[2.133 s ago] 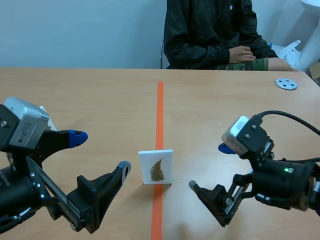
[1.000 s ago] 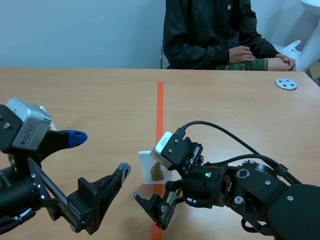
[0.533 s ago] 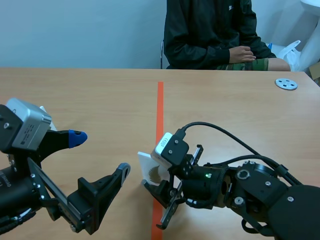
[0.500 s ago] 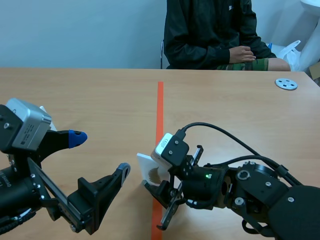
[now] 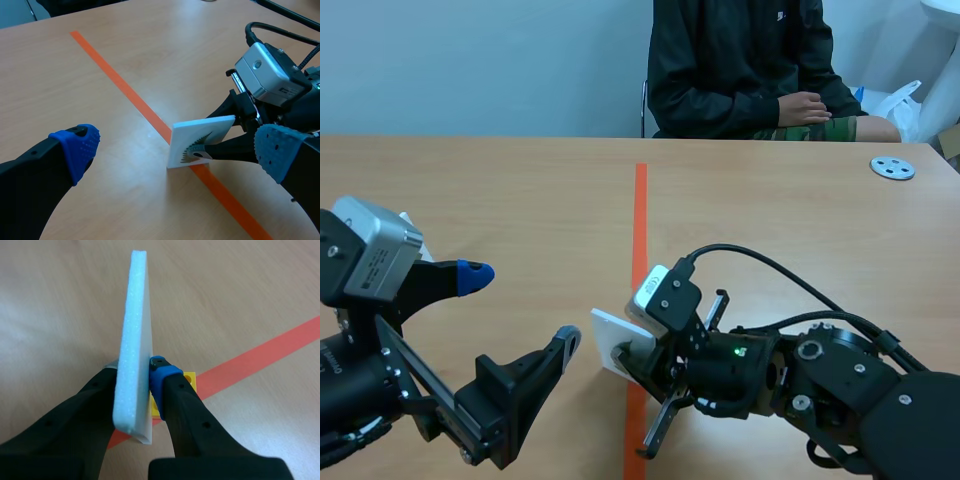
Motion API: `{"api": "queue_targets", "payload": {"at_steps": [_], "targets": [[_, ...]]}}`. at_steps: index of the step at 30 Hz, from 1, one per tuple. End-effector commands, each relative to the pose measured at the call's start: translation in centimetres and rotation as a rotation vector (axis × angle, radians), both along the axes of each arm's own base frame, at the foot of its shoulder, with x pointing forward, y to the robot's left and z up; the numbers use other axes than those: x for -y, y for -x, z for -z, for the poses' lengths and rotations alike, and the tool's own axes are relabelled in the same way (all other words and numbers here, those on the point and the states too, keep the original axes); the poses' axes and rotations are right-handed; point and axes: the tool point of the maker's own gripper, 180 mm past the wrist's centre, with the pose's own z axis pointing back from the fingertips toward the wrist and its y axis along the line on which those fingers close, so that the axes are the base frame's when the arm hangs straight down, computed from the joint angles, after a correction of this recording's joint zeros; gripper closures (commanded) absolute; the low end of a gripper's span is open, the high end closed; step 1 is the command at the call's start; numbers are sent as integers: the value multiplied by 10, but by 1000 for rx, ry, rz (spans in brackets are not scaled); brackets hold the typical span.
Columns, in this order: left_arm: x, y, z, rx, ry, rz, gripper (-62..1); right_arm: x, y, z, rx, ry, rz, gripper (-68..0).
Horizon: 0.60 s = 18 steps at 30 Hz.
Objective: Sort the leaf by its shape. The table is split by an orange tape line. A compound leaf with several leaflets goes to the left side, a simple leaf with one blade goes to the right side. Return to the home posture when a red brick is placed on the table.
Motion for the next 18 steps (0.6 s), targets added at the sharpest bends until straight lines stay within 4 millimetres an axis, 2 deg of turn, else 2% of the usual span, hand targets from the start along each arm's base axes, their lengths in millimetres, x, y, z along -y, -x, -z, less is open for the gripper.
{"api": "queue_targets", "payload": {"at_steps": [1, 6, 10, 18], "targets": [[-1, -3, -8, 27, 11, -1, -623, 7, -17, -19, 57, -25, 26, -13], [-1, -3, -8, 27, 11, -1, -623, 25, -38, -33, 96, -36, 92, -13], [-1, -3, -8, 27, 11, -1, -623, 47, -52, -44, 121, -35, 138, -13], [-1, -3, -8, 27, 11, -1, -623, 121, -77, -68, 150, -71, 347, -13]]}}
